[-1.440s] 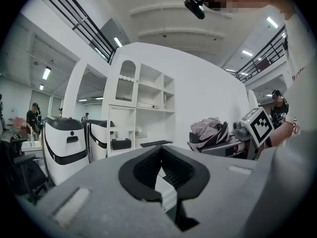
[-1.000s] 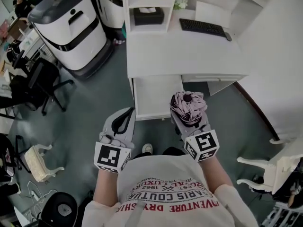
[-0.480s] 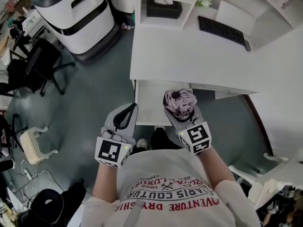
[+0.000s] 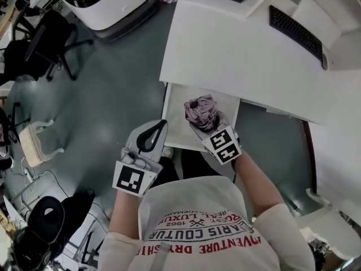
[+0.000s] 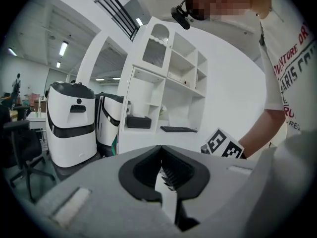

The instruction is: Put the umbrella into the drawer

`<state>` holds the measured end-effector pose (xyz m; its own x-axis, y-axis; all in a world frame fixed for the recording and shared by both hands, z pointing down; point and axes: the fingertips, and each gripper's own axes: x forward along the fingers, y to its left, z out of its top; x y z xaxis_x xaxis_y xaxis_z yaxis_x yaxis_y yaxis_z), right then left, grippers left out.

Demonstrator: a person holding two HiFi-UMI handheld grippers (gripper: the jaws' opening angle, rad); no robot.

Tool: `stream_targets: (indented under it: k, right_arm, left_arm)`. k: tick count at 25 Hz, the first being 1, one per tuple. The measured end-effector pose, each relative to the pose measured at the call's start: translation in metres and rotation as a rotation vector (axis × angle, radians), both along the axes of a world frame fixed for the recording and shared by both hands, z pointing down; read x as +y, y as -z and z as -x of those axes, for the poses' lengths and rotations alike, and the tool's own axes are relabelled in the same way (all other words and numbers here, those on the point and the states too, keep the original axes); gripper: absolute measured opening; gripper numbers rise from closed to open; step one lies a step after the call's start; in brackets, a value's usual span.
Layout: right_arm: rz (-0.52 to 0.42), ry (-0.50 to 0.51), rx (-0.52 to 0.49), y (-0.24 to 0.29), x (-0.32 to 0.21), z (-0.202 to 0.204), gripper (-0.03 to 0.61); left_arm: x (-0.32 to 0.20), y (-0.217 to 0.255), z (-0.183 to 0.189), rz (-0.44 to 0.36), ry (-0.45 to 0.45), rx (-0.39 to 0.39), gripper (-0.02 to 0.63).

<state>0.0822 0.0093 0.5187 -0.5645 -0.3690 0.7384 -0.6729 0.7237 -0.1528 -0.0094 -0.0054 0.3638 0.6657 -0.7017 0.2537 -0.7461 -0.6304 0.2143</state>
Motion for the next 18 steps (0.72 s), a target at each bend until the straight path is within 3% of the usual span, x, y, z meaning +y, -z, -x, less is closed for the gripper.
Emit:
stream_targets:
  k: [5, 12, 18]
  right_arm:
    - [0.097, 0.091, 0.031, -0.064, -0.004, 0.016, 0.221]
    - [0.229, 0.099, 0.084, -0.142, -0.004, 0.030, 0.221]
    - [0.286, 0.127, 0.112, -0.186, -0.009, 0.038, 0.224]
  left_arm:
    - [-0.010, -0.042, 0.013, 0.049, 0.052, -0.033, 0.003]
    - [-0.015, -0.086, 0.035, 0.109, 0.108, -0.015, 0.004]
    - [-0.026, -0.111, 0.040, 0.137, 0.137, -0.004, 0.003]
